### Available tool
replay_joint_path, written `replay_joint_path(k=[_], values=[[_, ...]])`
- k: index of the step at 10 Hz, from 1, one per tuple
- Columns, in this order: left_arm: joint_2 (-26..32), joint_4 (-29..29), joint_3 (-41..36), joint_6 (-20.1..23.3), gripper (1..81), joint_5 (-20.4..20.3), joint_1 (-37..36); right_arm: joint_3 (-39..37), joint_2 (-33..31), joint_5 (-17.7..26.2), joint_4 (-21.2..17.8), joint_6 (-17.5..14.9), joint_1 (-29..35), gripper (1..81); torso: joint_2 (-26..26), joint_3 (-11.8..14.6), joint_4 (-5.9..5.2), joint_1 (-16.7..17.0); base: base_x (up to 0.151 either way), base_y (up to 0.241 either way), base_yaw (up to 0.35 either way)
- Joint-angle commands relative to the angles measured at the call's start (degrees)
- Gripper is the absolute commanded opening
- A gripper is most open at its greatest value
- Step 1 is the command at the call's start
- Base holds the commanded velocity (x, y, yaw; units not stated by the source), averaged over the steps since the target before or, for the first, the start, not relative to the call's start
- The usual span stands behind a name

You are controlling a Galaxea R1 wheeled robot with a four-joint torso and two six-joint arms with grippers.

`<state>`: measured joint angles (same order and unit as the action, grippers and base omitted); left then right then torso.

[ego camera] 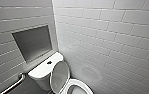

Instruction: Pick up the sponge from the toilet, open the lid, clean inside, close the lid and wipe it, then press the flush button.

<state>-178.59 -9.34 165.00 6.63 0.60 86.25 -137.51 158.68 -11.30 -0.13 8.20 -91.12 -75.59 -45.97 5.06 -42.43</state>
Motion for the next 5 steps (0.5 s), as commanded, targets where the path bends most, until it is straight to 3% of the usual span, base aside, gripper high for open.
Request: replay_joint_path(k=[1, 2, 5], values=[[-0.10, 0.46, -1.33, 0.31, 81.1, 4.24, -0.95, 8.42, -3.92, 3.14, 1.98, 0.15, 1.41, 1.0, 0.00, 0.00, 0.00, 0.00, 0.000, 0.000, 0.000], [0.42, 0.46, -2.57, 0.22, 81.1, 4.24, -0.86, 18.27, -10.10, 2.60, 2.06, 0.15, 3.16, 1.0, 0.00, 0.00, 0.00, 0.00, 0.000, 0.000, 0.000], [1.74, 0.55, -5.82, 0.22, 81.1, 4.41, -0.59, 36.91, -22.82, 2.86, 1.80, 0.15, 10.45, 1.0, 0.00, 0.00, 0.00, 0.00, 0.000, 0.000, 0.000]])
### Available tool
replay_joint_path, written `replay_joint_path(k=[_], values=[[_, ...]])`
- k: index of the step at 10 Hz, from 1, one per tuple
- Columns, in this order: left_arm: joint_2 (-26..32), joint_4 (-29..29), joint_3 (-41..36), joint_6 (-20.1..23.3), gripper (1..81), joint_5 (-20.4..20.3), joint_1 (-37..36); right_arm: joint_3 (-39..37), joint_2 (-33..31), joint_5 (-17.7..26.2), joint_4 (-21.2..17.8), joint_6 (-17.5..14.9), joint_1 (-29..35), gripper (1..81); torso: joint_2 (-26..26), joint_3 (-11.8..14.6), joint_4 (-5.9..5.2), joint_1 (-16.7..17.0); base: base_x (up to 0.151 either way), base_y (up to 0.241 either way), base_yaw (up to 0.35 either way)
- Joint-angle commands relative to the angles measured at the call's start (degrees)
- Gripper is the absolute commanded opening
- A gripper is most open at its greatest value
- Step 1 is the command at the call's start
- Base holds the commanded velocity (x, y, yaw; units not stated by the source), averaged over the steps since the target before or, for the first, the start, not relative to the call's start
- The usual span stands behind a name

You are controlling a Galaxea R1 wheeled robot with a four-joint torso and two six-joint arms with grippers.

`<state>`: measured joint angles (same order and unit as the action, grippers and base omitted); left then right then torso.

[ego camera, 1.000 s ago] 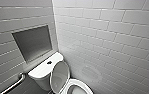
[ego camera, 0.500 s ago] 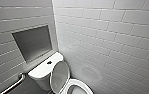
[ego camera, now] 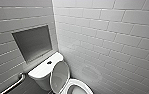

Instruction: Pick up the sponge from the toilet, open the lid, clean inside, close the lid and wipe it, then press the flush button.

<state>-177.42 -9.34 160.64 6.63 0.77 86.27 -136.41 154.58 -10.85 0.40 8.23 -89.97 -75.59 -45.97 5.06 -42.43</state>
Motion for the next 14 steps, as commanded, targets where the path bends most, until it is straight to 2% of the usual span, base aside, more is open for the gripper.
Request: replay_joint_path(k=[1, 3, 5, 7, 8, 11, 12, 13, 14], values=[[0.66, 0.55, -1.55, 0.22, 81.1, 4.24, -0.44, 39.61, -21.53, 2.41, 1.28, 0.20, 11.23, 1.0, 0.00, 0.00, 0.00, 0.00, 0.000, 0.000, 0.000], [0.49, 0.64, -1.55, 0.22, 81.1, 4.24, -0.27, 44.74, -24.29, 2.76, 1.71, -0.05, 13.70, 1.0, 0.00, 0.00, 0.00, 0.00, 0.000, 0.000, 0.000], [-0.12, 0.64, -1.55, 0.22, 81.1, 4.24, -0.18, 45.10, -25.67, 2.85, 0.65, 0.47, 15.02, 1.0, 0.00, 0.00, 0.00, 0.00, 0.000, 0.000, 0.000], [-0.39, 0.55, -1.55, 0.22, 81.1, 4.24, -0.26, 46.94, -28.76, 2.85, 0.31, 2.49, 17.75, 1.0, 0.00, 0.00, 0.00, 0.00, 0.000, 0.000, 0.000], [-0.31, 0.64, -1.55, 0.22, 81.1, 4.24, -0.18, 47.47, -30.43, 2.76, 0.39, 3.89, 19.50, 1.0, 0.00, -3.15, 0.00, 0.00, 0.000, 0.000, 0.000], [-0.31, 0.64, -1.55, 0.22, 81.1, 4.24, -0.09, 51.24, -34.48, 3.29, 0.39, 6.27, 26.35, 1.0, 0.00, -6.64, 0.00, 0.00, 0.000, 0.000, 0.000], [-0.39, 0.72, -1.55, 0.14, 81.1, 4.24, -0.09, 53.01, -35.71, 4.24, 0.31, 6.36, 29.25, 1.0, 0.02, -6.81, 0.00, 0.00, 0.000, 0.000, 0.000], [-0.48, 0.81, -1.55, 0.22, 81.1, 4.24, 0.00, 53.81, -36.33, 6.36, 0.21, 6.71, 32.33, 1.0, 0.05, -5.33, 0.00, -0.02, 0.000, 0.000, 0.000], [-0.31, 0.81, -1.55, 0.22, 81.1, 4.24, 0.00, 53.81, -36.33, 8.73, 0.30, 7.85, 35.49, 1.0, 0.07, -5.75, 0.00, -0.02, 0.000, 0.000, 0.000]])
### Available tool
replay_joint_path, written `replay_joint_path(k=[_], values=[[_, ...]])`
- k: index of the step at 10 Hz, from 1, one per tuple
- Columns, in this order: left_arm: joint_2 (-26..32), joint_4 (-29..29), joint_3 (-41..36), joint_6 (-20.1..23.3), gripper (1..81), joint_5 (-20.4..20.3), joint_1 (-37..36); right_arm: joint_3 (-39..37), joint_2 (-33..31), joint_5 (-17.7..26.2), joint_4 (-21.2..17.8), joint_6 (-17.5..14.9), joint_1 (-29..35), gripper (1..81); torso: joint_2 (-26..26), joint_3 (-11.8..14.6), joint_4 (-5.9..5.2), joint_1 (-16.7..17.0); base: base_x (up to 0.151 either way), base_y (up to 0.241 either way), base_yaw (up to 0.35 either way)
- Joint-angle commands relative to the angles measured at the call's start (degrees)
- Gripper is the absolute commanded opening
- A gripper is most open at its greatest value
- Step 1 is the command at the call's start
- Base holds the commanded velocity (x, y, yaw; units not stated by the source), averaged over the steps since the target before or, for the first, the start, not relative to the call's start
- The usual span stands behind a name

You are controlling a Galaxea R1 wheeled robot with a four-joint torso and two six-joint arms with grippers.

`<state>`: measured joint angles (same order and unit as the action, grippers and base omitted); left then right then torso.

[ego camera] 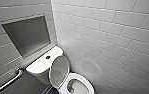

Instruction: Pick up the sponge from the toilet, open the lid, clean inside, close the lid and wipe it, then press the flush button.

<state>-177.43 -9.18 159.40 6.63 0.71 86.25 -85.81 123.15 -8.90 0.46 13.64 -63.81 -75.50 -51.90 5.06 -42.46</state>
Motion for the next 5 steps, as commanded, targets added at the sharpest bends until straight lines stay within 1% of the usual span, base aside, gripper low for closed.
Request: replay_joint_path(k=[1, 2, 3, 4, 5], values=[[-0.29, 0.74, -0.32, 0.22, 81.1, 4.22, 0.46, 3.03, -4.47, 8.63, 0.16, 3.05, 12.23, 1.0, 0.00, 0.00, 0.00, 0.00, 0.000, 0.000, 0.000], [-0.29, 0.74, -0.32, 0.22, 81.1, 4.21, 0.55, 2.94, -3.59, 10.73, 0.41, 4.19, 15.83, 1.0, 0.00, 0.02, 0.00, 0.00, 0.000, 0.000, 0.000], [-0.47, 0.74, -0.32, 0.22, 81.1, 4.21, 0.55, 2.76, -2.45, 13.81, 0.50, 5.08, 18.83, 1.0, 0.02, 0.02, 0.00, 0.00, 0.000, 0.000, 0.000], [-0.73, 0.74, -0.32, 0.22, 81.1, 4.21, 0.64, 2.07, -1.04, 15.22, 0.50, 5.17, 20.68, 1.0, 0.02, 0.02, 0.00, 0.00, 0.000, 0.000, 0.000], [-1.17, 0.74, -0.32, 0.22, 81.1, 4.21, 0.81, 0.66, 0.45, 15.75, 0.42, 5.34, 21.82, 1.0, 0.02, 0.00, 0.00, 0.00, 0.000, 0.000, 0.000]])
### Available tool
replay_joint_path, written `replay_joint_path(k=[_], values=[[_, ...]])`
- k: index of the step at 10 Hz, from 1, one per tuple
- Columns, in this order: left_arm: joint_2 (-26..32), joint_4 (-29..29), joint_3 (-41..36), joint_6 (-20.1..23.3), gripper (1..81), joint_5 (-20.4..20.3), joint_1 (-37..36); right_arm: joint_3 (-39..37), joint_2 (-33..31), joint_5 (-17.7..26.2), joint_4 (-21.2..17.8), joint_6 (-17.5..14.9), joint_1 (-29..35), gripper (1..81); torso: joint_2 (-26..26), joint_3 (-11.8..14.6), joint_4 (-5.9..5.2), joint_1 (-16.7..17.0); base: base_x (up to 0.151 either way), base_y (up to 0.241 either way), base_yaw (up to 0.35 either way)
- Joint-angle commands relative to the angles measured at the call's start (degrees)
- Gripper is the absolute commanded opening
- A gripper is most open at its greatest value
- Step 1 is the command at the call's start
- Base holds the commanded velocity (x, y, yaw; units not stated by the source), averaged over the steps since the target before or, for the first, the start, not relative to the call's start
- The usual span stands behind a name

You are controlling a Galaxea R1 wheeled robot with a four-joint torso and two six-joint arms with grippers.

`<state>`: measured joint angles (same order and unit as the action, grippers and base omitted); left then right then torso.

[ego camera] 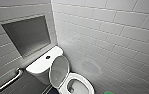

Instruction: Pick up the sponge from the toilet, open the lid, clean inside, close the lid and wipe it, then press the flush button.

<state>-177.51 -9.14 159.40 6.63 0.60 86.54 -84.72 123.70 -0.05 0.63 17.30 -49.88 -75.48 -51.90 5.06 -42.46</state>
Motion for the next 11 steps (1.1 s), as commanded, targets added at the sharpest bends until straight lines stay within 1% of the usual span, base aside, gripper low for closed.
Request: replay_joint_path(k=[1, 4, 6, 11], values=[[-1.19, 0.79, -0.32, 0.14, 81.1, 4.32, 0.52, -2.27, 1.57, 8.04, 0.24, 1.95, 8.87, 1.0, 0.00, 0.00, 0.00, 0.00, 0.000, 0.000, 0.000], [-0.92, 1.85, -0.32, 0.22, 81.1, 4.32, 0.52, -6.93, 5.18, 8.75, 0.16, 1.95, 9.92, 1.0, 0.02, -0.02, 0.00, 0.00, 0.000, 0.000, 0.000], [-1.01, 1.85, -0.32, 0.22, 81.1, 4.32, 0.52, -7.37, 5.97, 8.84, 0.16, 1.95, 10.72, 1.0, 0.02, -0.04, 0.00, 0.00, 0.000, 0.000, 0.000], [-1.10, 1.85, -0.32, 0.22, 81.1, 4.32, 0.52, -7.81, 6.23, 8.75, 0.42, 1.95, 9.93, 1.0, 0.02, -0.06, 0.00, 0.00, 0.000, 0.000, 0.000]])
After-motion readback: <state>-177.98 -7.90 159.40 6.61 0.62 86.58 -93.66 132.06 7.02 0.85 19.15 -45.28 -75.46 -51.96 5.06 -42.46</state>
